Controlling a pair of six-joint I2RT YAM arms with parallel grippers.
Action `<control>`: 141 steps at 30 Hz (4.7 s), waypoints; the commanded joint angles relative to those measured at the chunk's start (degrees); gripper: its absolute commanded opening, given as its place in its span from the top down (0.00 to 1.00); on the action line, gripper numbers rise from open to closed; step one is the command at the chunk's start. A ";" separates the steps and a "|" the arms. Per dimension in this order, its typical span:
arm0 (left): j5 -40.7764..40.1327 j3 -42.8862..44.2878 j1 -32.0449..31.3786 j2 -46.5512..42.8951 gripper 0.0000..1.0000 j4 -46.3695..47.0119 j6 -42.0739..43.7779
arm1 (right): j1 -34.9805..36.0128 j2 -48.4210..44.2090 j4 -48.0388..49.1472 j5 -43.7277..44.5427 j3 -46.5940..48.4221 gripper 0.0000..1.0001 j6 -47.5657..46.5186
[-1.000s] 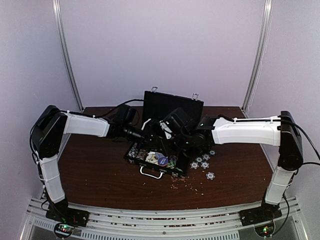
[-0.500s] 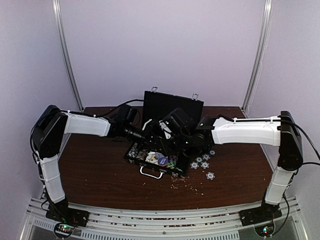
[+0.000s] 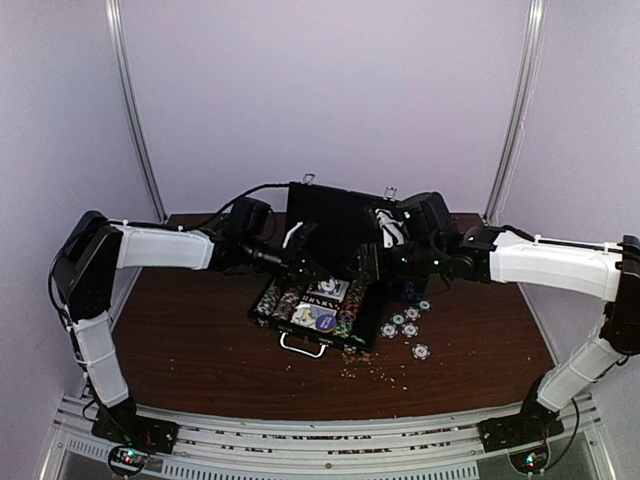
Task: Pack up texas hold em set
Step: Pass from the right arm to the left, then pass from the left arm to the right, then place the poker chip in the slot.
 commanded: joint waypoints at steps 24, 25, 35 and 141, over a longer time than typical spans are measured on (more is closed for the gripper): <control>6.14 -4.17 0.28 -7.30 1.00 20.95 -3.67 | -3.72 3.65 28.15 -27.05 -7.32 0.77 18.56; 6.22 -4.13 0.27 -7.24 1.00 21.04 -3.78 | -3.81 3.74 28.48 -27.15 -7.39 0.79 18.68; 6.39 -3.94 0.36 -6.53 1.00 21.92 -4.34 | -4.46 4.59 32.76 -27.68 -7.79 0.93 21.28; -34.73 -18.07 7.82 -29.46 0.37 -11.94 14.74 | 14.02 20.35 -37.00 18.04 15.79 0.75 -27.17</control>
